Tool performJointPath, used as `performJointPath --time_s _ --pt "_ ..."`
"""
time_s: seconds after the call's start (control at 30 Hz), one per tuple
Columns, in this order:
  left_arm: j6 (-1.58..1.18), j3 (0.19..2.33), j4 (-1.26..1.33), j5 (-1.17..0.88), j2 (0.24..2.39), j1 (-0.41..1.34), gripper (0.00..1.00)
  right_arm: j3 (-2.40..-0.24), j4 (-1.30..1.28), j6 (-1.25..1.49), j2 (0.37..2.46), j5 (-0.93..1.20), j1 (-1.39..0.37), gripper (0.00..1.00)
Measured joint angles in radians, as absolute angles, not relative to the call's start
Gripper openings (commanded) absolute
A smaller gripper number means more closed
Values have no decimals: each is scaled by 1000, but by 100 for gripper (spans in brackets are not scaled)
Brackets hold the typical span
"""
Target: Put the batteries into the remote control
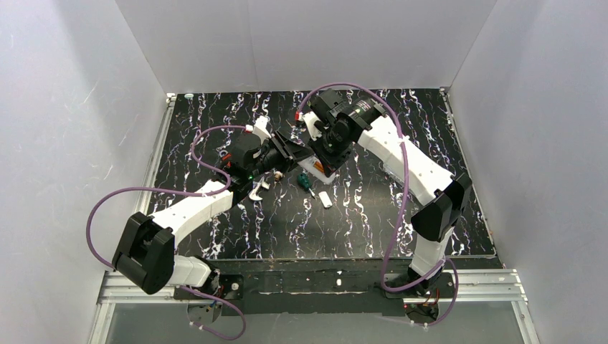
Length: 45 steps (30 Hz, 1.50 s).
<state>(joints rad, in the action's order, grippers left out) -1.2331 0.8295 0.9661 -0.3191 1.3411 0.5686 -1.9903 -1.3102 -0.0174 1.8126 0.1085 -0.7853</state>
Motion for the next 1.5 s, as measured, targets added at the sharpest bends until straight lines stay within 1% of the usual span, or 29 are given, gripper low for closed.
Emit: performJointPath --time_s 0.87,0.97,1.1,1.23,1.5 --pt "-1237 830 978 -300 1341 559 0 -2049 -1325 155 1844 47 -774 8" --pt "-1242 830 984 -299 1341 559 0 -2027 -1299 175 1822 48 -762 8" --pt "-1257 830 984 -345 1341 575 0 -1981 -1178 178 1763 76 -759 8" --pt "-1272 831 989 -387 1341 587 0 -1894 -1112 170 1685 103 -759 8" --pt "-1294 836 999 -438 1341 601 0 -1813 -1060 149 1600 112 -759 8"
